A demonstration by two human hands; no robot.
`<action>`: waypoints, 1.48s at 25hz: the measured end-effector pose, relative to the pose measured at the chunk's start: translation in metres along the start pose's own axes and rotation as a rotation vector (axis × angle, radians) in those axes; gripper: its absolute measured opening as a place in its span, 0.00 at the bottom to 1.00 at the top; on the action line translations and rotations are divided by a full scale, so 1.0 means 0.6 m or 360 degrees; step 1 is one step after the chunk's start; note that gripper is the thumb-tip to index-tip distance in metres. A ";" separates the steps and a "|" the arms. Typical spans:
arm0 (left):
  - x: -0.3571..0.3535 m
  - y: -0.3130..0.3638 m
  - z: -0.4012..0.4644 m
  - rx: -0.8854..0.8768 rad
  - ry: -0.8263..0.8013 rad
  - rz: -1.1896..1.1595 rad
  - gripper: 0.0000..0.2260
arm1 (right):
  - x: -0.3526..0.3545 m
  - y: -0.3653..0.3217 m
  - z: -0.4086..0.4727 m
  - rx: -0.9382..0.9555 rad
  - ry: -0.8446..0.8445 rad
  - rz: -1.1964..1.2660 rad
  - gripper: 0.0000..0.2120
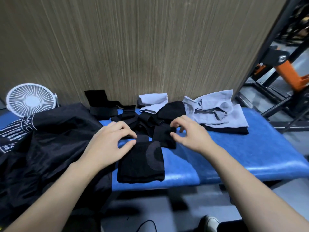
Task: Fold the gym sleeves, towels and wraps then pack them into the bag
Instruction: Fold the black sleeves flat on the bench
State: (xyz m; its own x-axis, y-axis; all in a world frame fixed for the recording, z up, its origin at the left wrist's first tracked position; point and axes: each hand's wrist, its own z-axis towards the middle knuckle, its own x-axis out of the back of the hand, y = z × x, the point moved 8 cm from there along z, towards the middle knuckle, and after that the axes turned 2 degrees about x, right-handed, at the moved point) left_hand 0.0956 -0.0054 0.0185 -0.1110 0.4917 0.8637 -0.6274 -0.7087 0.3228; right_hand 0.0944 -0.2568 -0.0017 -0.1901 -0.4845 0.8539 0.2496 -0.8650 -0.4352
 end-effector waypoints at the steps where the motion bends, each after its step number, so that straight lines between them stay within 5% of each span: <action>1: -0.004 0.005 0.016 -0.0007 0.0043 0.0055 0.11 | 0.010 0.024 0.008 -0.0086 0.0069 -0.0156 0.11; 6: -0.060 0.047 0.145 -0.0092 0.0097 0.0299 0.12 | 0.015 0.111 0.026 -0.0429 0.0200 -0.0291 0.15; 14: -0.205 0.091 0.300 -0.0240 -0.0315 0.0755 0.20 | -0.006 0.140 0.038 -0.0543 0.0292 -0.0271 0.18; 19: -0.189 0.123 0.296 -0.0691 -0.0088 0.0878 0.11 | -0.017 0.133 0.044 -0.0620 0.0314 -0.0298 0.18; 26: -0.090 0.188 0.303 -0.0968 0.0268 0.0809 0.04 | 0.007 0.116 0.036 -0.0726 0.0487 -0.0227 0.13; 34: 0.053 0.307 0.287 -0.1104 0.0629 0.0658 0.08 | 0.043 0.037 0.015 -0.0564 0.0668 0.0635 0.27; 37: 0.085 0.355 0.280 -0.1146 0.0709 0.0613 0.09 | 0.076 0.025 -0.022 -0.0578 0.0824 0.0464 0.25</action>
State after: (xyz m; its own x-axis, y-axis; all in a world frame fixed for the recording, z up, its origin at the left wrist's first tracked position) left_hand 0.0858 -0.2164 0.1964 -0.6029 0.5425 0.5850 -0.7965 -0.4516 -0.4021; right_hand 0.0768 -0.2938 0.0271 -0.6145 -0.6254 0.4810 0.0431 -0.6353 -0.7710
